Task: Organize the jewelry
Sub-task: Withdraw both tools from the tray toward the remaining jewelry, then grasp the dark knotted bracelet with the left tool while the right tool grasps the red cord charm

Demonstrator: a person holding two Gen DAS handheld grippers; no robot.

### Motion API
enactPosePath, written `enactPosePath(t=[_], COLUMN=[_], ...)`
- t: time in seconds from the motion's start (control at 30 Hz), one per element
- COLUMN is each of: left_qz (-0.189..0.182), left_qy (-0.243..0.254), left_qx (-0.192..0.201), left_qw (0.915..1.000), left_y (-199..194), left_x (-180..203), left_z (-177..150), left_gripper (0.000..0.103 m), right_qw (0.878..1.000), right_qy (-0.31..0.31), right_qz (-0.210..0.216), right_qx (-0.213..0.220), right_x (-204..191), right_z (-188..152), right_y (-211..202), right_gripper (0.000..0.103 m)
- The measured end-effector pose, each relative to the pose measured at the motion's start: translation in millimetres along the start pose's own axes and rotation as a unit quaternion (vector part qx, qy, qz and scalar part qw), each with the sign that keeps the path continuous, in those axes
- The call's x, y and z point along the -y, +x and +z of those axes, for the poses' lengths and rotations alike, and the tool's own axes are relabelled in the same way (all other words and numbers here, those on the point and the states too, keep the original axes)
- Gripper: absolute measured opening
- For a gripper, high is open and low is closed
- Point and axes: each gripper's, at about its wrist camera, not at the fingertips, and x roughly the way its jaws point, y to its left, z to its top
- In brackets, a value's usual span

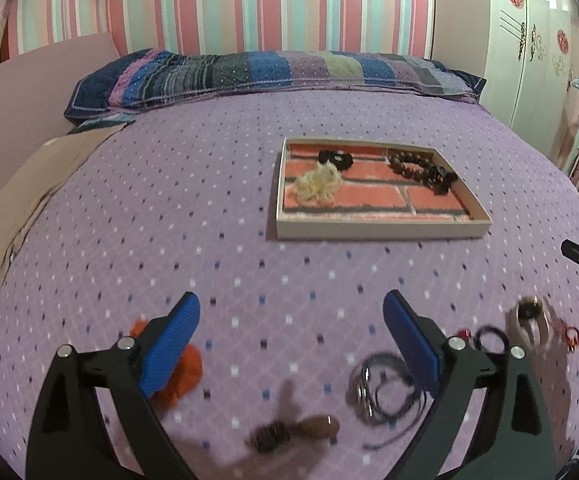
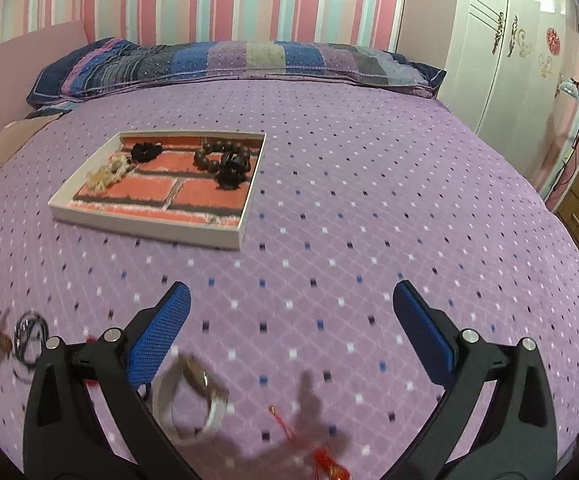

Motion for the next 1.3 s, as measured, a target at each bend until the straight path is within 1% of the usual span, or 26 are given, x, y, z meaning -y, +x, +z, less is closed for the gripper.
enactPosePath(t=[0.2,0.33,0.43,0.63,0.8,0.9,0.97,1.1,1.23,1.3], left_qz=[0.006,0.003,0.002,0.001,0.004,0.004,0.005,0.004,0.001,0.002], left_qy=[-0.003,-0.011,-0.014,-0.024,-0.021,-0.022,-0.022,-0.027,-0.034,-0.035], left_qx=[-0.015,-0.023,-0.026,-0.038,-0.036,-0.035,-0.035,-0.038,-0.043,-0.043], left_qw=[0.9999,0.9997,0.9996,0.999,0.9991,0.9991,0.9991,0.9989,0.9985,0.9985], left_y=[-3.5,-2.2,0.8,10.8,14.6,17.6,19.4,23.2,27.2,28.9], left_x=[0.5,-1.5,-2.8,-10.2,-10.0,-8.9,-8.5,-10.6,-14.6,-14.5], left_z=[-40.1,-60.1,-75.5,-97.6,-107.7,-110.1,-110.9,-112.5,-113.1,-112.6], left_gripper=[0.091,0.091,0.091,0.091,0.091,0.091,0.091,0.091,0.091,0.091], right_qw=[1.0,1.0,0.999,0.999,0.998,0.998,0.998,0.998,0.999,0.999], right_qy=[0.006,0.016,0.02,0.023,0.029,0.033,0.036,0.032,0.031,0.033], right_qz=[-0.009,-0.012,-0.023,-0.03,-0.035,-0.037,-0.035,-0.031,-0.025,-0.02], right_qx=[-0.004,-0.016,-0.023,-0.021,-0.032,-0.037,-0.039,-0.034,-0.032,-0.034], right_x=[7.0,17.6,25.0,33.9,41.3,44.2,45.0,42.2,38.9,37.5], right_z=[-32.9,-57.8,-76.0,-109.5,-131.1,-137.1,-139.6,-139.0,-136.7,-136.0], right_y=[-12.7,-16.4,-17.6,-24.3,-17.1,-12.0,-9.2,-5.8,-1.9,0.9], right_gripper=[0.099,0.099,0.099,0.099,0.098,0.097,0.092,0.088,0.079,0.076])
